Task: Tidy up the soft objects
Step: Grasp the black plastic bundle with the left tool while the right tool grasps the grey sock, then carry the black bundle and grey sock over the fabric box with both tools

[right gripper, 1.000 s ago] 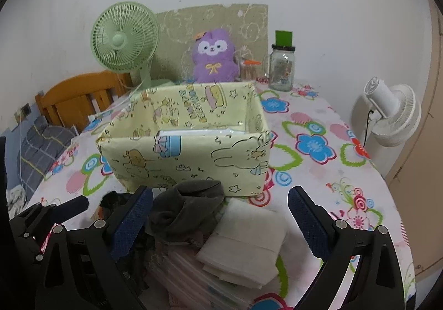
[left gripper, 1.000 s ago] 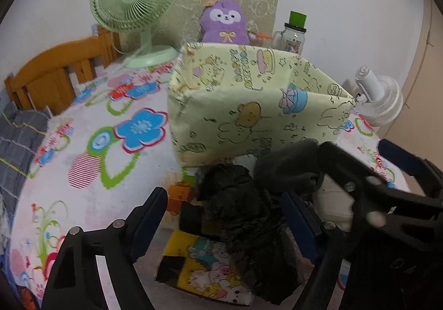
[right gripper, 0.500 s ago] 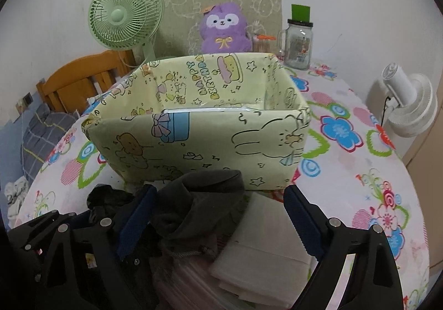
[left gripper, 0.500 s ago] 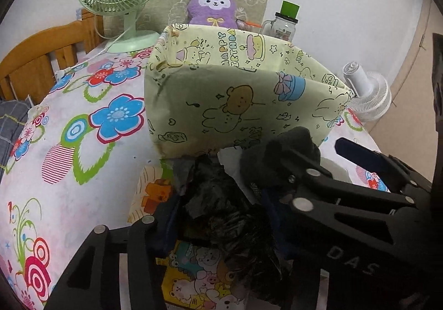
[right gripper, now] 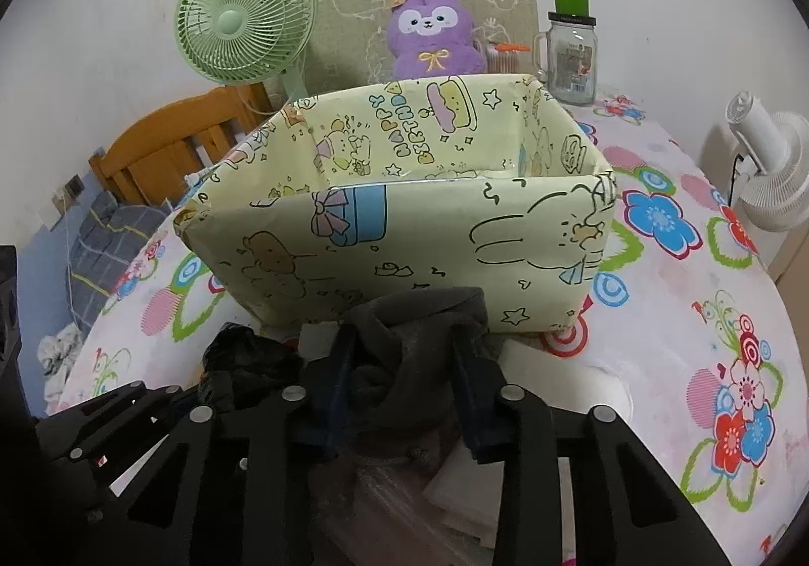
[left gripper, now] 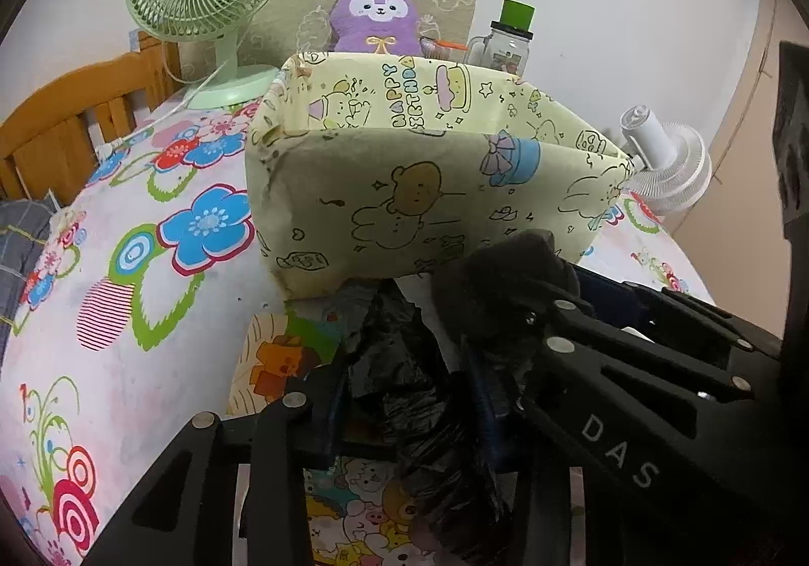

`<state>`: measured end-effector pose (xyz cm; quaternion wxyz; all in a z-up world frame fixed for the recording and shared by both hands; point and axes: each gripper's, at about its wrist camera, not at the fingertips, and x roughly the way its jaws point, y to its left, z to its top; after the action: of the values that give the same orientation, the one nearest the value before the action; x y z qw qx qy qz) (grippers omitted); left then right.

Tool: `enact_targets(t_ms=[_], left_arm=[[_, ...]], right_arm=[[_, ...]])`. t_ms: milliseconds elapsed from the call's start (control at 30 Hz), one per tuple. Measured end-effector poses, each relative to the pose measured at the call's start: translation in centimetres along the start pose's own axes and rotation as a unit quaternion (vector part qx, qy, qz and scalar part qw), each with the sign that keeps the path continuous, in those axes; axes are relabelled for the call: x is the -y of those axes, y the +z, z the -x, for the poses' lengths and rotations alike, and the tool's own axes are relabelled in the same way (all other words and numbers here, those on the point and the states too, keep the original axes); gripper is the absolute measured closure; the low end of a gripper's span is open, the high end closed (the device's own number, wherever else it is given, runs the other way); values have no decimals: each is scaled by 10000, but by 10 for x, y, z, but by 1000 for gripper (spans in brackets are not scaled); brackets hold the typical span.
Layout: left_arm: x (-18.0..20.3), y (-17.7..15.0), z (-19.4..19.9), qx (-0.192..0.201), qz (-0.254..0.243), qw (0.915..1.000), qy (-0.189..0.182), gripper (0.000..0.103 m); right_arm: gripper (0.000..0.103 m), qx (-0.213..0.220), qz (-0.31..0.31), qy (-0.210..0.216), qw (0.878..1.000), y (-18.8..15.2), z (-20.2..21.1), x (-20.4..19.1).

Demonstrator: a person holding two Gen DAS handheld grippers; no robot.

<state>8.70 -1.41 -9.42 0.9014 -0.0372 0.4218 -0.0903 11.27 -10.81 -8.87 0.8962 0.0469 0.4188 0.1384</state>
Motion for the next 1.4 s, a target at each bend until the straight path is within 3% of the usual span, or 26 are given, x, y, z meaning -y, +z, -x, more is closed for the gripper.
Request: enact_targets(t_ms=[567,1400], left_arm=[[22,-2,29,263,-255,9992,147,66],[41,16,75,747,-467,9958,230,70]], right_arm=[[70,374,-23,-170,9992,-9,41,4],[70,855,40,-276,9959,4,101,2]])
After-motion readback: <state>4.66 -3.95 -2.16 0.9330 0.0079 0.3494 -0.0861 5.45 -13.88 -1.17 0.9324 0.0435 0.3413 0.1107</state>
